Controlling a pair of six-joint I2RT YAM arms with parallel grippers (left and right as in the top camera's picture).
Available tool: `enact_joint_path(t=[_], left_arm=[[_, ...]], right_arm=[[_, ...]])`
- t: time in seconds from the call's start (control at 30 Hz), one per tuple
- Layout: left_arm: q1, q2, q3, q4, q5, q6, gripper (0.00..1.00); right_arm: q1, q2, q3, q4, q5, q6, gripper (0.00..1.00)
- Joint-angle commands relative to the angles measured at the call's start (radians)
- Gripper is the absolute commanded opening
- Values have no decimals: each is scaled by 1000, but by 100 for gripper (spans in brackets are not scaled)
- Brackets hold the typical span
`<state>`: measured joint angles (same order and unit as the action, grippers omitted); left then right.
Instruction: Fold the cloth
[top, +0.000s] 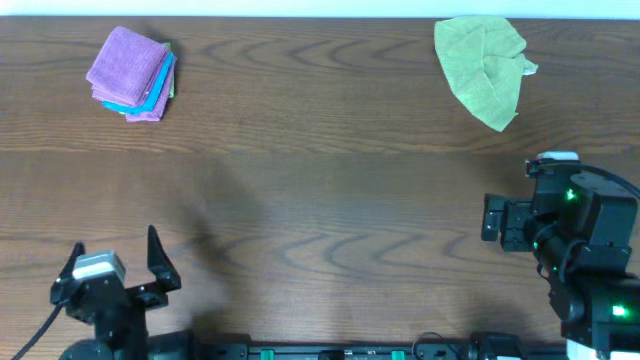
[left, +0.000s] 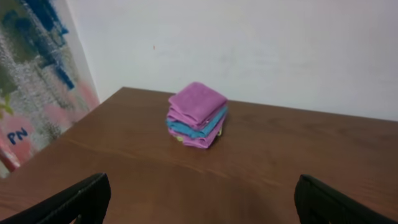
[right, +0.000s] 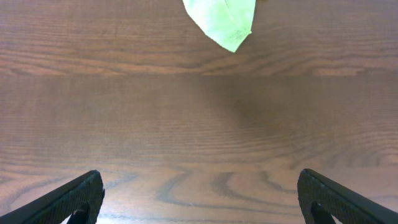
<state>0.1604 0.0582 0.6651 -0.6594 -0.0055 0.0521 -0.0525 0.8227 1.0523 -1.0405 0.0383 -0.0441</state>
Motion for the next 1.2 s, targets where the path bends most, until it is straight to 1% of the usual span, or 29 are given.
enact_joint_path(t=[0.0, 0.23, 0.5, 0.67, 0.77, 0.83, 0.87, 1.17], left_arm=[[-5, -27, -58, 30, -2, -8, 95], [-11, -54, -166, 75, -6, -61, 95], [-84, -54, -246, 100, -27, -83, 95], [-84, -54, -353, 219, -32, -119, 95], [-84, -54, -408, 297, -34, -160, 95], [-84, -54, -432, 310, -63, -243, 95], [-84, -54, -439, 310, -71, -264, 95], [-84, -54, -528, 359, -77, -293, 95]], right_arm=[[-8, -3, 4, -1, 7, 13, 99], [-8, -3, 4, -1, 7, 13, 99], [-8, -3, 4, -1, 7, 13, 99], [-8, -3, 4, -1, 7, 13, 99], [-8, -3, 4, -1, 7, 13, 99], [-8, -3, 4, -1, 7, 13, 99], [-8, -3, 4, -1, 7, 13, 99], [-8, -3, 4, -1, 7, 13, 99]])
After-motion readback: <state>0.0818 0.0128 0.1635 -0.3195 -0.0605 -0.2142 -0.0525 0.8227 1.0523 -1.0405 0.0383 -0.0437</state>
